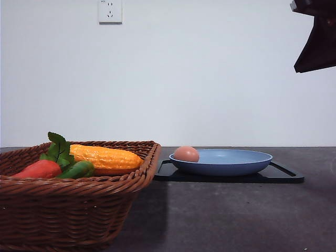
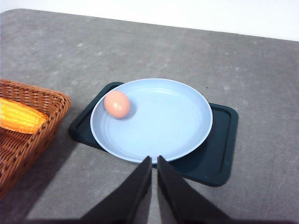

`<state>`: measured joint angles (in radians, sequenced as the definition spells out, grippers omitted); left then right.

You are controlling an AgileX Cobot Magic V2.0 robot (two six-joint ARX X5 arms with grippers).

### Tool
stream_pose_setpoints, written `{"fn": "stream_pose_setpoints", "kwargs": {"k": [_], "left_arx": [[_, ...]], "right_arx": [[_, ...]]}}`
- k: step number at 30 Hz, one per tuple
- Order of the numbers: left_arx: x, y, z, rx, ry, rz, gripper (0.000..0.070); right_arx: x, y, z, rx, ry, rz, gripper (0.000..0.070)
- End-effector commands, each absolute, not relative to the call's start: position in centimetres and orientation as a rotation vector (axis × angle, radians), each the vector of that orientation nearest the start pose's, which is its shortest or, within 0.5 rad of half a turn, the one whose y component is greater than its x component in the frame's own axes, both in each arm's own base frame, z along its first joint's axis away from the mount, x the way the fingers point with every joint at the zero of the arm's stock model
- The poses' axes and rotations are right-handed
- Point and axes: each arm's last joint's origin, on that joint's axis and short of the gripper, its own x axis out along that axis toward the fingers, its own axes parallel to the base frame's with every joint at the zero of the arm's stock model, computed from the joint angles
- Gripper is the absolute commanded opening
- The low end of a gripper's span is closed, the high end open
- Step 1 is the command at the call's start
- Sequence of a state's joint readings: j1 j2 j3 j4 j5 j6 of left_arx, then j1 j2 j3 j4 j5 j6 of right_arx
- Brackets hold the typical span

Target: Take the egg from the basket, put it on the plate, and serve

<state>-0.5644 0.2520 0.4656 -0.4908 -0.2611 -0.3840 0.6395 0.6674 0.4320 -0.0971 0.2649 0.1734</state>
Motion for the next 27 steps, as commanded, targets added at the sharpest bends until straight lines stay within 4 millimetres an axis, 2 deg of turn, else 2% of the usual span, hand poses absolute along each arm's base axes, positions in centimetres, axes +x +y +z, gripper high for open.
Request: {"fn": "stream_pose_setpoints", "kwargs": {"k": [1,5,10,14,20,27], "left_arx": [[6.8,-3.0,26.1,-0.223,0.226,-0.229,0.0],[5.7,-1.1,26.4,-0.243,0.095,-0.045,0.0],[5.4,0.1,25.2,-0.181,0.017,0.143,0.0],[6.6,0.3,23.5,-0.111,0.031,0.145,0.0],[8.4,0.4,19.9,-0.063,0.043,0.116,0.0],[9.3,0.4,16.2,-0.06,0.14,0.119,0.0]], "right_arx": [[12.9,8.8,24.1,0.043,0.318,0.347,0.0],[12.9,8.8,24.1,0.043,0.318,0.347,0.0],[12.9,8.8,24.1,0.043,0.318,0.347,0.0],[12.9,8.8,24.1,0.043,0.319,0.347,0.0],[13.0,8.8,24.1,0.043,0.318,0.347,0.0],[13.0,8.8,24.1,0.043,0.318,0.347,0.0]]}}
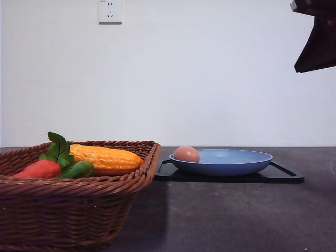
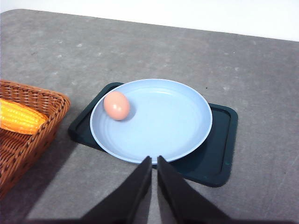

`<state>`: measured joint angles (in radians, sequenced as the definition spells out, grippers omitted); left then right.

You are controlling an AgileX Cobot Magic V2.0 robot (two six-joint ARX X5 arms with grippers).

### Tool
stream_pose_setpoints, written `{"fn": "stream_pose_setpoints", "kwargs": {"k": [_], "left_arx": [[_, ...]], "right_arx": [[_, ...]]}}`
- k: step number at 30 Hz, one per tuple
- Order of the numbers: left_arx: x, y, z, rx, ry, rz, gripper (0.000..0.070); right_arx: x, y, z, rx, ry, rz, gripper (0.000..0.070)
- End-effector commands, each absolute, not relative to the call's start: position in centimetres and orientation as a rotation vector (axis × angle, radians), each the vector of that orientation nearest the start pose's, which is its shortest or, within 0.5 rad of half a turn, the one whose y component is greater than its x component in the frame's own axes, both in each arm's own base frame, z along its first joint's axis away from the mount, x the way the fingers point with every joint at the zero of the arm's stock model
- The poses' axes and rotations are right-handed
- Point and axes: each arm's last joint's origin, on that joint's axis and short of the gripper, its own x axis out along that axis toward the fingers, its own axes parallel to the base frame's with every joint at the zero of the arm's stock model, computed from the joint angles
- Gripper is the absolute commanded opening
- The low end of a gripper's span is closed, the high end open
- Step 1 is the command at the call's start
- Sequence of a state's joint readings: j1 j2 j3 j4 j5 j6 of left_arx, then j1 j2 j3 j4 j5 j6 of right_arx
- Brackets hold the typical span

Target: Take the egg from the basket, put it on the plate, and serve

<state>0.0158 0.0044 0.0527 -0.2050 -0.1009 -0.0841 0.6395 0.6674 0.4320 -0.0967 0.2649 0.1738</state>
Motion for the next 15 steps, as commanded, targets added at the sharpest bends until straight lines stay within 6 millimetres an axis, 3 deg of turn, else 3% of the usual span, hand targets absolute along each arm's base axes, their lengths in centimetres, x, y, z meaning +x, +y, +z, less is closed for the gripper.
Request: {"fn": "stream_pose_setpoints", "kwargs": {"k": [1,15], "left_arx": [[9.4,0.4,15.9,-0.063,0.15,0.119,0.0],[9.4,0.4,14.9,-0.165,0.196,0.129,0.0]], "right_arx": [[13.0,8.8,24.1,0.043,0.318,0.347,0.0],[13.0,8.8,24.1,0.043,0.318,0.347,0.0]]}}
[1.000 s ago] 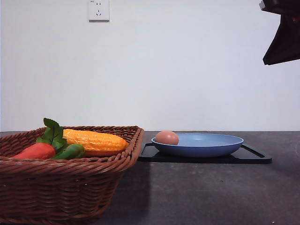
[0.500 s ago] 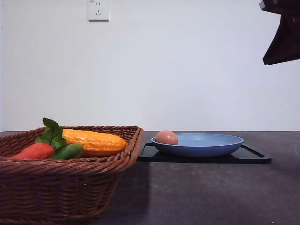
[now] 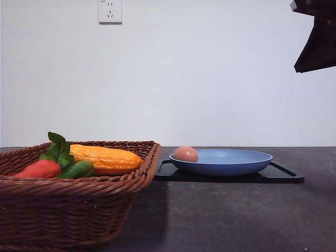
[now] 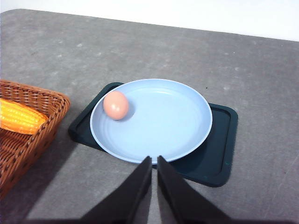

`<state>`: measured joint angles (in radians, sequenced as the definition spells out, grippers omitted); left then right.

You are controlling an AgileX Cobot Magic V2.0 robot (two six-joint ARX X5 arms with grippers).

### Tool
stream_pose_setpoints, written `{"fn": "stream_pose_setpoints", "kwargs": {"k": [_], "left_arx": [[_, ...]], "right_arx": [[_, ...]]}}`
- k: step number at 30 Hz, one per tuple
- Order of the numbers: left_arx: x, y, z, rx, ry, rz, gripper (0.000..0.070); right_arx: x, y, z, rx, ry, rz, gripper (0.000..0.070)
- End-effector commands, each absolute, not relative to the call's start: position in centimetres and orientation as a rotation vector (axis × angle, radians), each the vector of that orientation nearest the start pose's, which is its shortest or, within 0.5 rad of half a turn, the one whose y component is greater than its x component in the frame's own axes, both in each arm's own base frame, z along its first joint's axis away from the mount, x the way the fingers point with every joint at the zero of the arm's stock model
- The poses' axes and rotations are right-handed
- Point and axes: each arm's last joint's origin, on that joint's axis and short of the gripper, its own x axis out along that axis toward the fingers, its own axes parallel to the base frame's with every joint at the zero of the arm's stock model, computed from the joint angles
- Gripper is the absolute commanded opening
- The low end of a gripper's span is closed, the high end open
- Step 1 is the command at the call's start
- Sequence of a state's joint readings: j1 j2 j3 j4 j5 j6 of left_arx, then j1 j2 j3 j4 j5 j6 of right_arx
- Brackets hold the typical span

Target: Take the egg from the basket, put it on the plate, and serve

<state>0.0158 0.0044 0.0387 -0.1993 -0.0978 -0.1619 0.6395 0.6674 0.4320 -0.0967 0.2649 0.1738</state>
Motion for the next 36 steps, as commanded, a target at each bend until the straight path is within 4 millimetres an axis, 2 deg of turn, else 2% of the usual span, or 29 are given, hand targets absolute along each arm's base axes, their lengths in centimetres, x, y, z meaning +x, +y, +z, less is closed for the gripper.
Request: {"fn": "stream_pose_setpoints", "kwargs": {"k": [1,16,19,23,26,32,36], "left_arx": [[9.4,0.4,14.9,-0.165,0.194,0.129,0.0],[9.5,0.4,15.0,-0.165,0.182,0.128,0.0],[9.5,0.4,15.0,-0.165,0.182,0.128,0.0],[9.5,0.4,15.0,-0.165,0.182,0.128,0.0],[9.5,0.4,15.0,-0.165,0.182,0.127,0.0],[9.5,0.4,15.0,-0.165,0.182,0.128,0.0],[9.5,0.4,15.0,-0.165,0.182,0.128,0.0]], "right_arx": [[13.0,8.8,24.1,0.043,0.318,0.347,0.0],[12.9,8.8,24.1,0.042,0.318,0.348,0.0],[12.9,8.7,24.2,-0.04,0.298,0.345,0.0],[11.8,7.0,24.9,-0.137,0.219,0.281,0.0],[11.4,5.5,24.6,-0.135,0.154,0.244,0.0],[10.8,2.7,22.0,-0.082,0.125,0.229,0.0],[10.2,1.5,19.9,-0.072,0.112,0.145,0.0]]}}
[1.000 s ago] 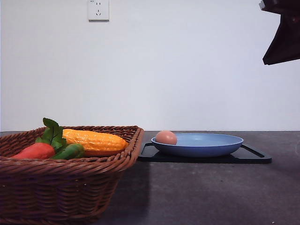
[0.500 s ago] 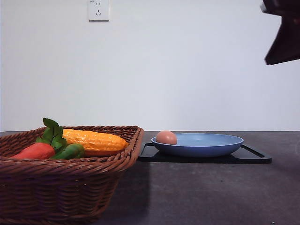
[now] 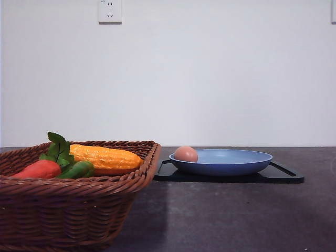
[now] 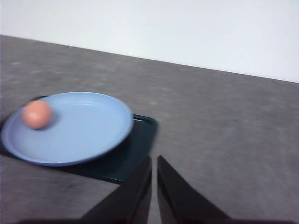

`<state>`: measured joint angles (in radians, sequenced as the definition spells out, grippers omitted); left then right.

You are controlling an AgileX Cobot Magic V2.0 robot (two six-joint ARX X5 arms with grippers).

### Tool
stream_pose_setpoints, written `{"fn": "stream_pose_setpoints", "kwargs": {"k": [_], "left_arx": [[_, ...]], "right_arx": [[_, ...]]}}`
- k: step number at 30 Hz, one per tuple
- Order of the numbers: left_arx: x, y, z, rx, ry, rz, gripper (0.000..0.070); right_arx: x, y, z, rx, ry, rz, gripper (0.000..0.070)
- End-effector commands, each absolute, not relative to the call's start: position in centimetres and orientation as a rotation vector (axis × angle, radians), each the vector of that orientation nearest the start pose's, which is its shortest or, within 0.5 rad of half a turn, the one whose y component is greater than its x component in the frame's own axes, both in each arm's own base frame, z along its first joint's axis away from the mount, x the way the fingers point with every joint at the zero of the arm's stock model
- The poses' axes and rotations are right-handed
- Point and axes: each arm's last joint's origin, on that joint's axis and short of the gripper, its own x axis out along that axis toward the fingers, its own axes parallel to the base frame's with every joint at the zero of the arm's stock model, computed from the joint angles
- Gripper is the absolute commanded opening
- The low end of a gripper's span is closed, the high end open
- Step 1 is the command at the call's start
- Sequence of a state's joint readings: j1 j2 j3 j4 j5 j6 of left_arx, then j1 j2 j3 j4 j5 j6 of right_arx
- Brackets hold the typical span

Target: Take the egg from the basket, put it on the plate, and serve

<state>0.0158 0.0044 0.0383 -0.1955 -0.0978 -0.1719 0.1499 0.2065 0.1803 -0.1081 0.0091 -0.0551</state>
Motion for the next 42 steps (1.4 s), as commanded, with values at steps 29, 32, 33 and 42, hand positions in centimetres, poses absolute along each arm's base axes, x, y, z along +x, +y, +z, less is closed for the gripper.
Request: {"fn": "stream_pose_setpoints", "kwargs": {"k": [29,32,33,42], "left_arx": [[9.5,0.4,15.0,-0.165,0.182,0.128,0.0],[9.5,0.4,15.0,-0.165,0.182,0.128,0.0],[9.5,0.4,15.0,-0.165,0.182,0.128,0.0],[9.5,0.4,15.0,-0.165,0.182,0.128,0.0]], "right_arx": [[9.6,0.3,15.1,0.02,0.152,0.082,0.0],[9.6,0.3,15.1,0.02,0.152,0.082,0.0],[9.6,0.3,15.1,0.02,0.152,0.082,0.0],[9.6,0.3,15.1,0.02,0.152,0.082,0.0]]}}
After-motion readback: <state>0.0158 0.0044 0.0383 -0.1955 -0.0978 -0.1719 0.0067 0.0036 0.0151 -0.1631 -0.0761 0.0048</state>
